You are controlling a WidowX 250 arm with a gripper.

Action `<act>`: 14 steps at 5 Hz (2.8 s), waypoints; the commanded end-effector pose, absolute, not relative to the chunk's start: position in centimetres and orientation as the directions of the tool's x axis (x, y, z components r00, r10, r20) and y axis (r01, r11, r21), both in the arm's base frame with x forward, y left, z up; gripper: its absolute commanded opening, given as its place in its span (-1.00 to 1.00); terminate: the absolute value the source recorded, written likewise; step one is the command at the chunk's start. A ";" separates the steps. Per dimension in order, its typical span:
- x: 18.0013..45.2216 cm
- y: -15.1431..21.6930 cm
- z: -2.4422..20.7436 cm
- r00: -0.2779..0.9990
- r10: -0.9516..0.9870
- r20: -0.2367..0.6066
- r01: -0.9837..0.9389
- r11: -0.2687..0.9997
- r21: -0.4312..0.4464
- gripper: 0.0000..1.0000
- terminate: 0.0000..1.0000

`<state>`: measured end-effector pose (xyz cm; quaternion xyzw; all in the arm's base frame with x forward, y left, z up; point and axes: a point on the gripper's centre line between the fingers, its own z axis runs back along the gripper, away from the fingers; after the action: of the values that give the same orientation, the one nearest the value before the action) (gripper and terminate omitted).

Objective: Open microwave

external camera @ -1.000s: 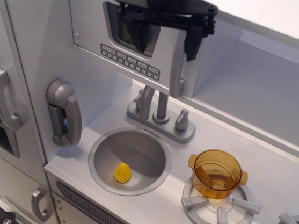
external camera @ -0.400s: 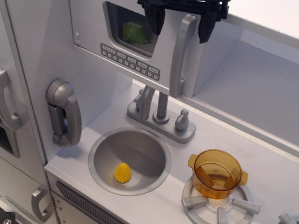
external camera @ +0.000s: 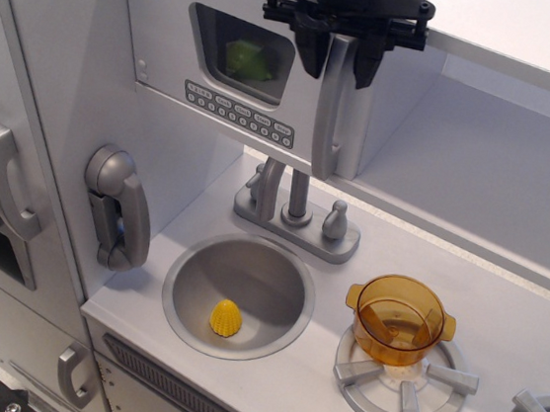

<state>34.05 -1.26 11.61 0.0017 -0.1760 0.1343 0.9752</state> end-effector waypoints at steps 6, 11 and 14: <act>23.0 -6.5 13.4 0.975 0.186 0.119 -0.183 0.982 -0.033 1.00 -1.00; 33.5 -7.2 16.2 0.997 0.005 0.082 0.000 0.998 -0.069 1.00 -1.00; 33.4 -3.1 14.3 0.983 -0.102 0.152 0.108 0.993 -0.036 1.00 -1.00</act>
<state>32.84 -2.85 11.15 -0.0237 -0.0382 -0.0512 0.9977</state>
